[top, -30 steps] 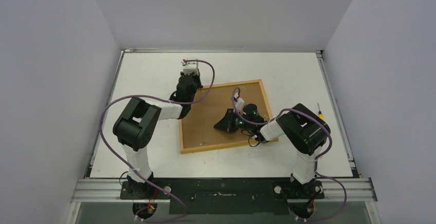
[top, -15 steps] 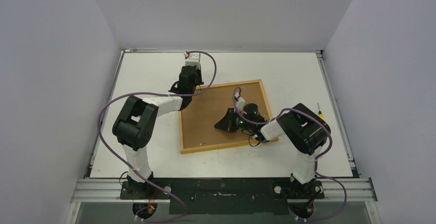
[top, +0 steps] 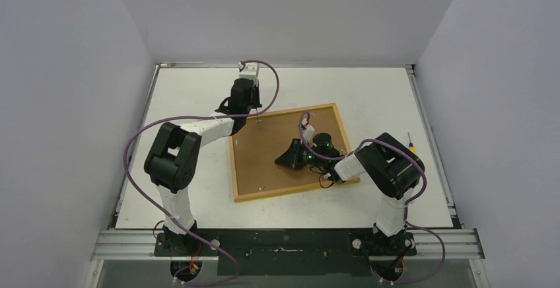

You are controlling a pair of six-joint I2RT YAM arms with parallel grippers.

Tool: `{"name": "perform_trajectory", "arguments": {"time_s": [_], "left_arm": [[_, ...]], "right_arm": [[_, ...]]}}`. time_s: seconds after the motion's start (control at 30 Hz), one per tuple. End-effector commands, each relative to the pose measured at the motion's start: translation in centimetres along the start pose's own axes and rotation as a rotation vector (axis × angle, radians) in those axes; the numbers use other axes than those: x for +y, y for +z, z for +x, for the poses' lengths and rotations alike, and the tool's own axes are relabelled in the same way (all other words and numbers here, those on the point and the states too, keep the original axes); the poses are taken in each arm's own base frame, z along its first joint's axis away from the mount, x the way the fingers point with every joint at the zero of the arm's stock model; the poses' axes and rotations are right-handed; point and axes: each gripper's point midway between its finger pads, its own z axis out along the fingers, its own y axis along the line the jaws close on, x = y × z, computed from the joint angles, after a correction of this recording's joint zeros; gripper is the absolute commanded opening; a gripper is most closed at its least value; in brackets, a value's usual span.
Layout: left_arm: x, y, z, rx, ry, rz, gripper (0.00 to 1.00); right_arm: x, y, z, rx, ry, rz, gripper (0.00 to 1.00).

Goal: Take the photo out of the frame
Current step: Release the photo frame item from the photo frame.

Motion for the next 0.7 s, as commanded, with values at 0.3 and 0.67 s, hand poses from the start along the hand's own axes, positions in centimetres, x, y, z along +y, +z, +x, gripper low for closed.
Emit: {"name": "perform_trajectory", "arguments": {"time_s": [0.3,0.67], "left_arm": [[-0.1,1.3,1.2,0.170,-0.079,0.032,0.00],[0.5,1.0,1.1,0.183,-0.037,0.013,0.00]], "right_arm": [[0.2,0.2,-0.5,-0.021,-0.018,-0.037,0.05],[0.0,0.2,-0.6,-0.021,-0.014,-0.033,0.05]]}}
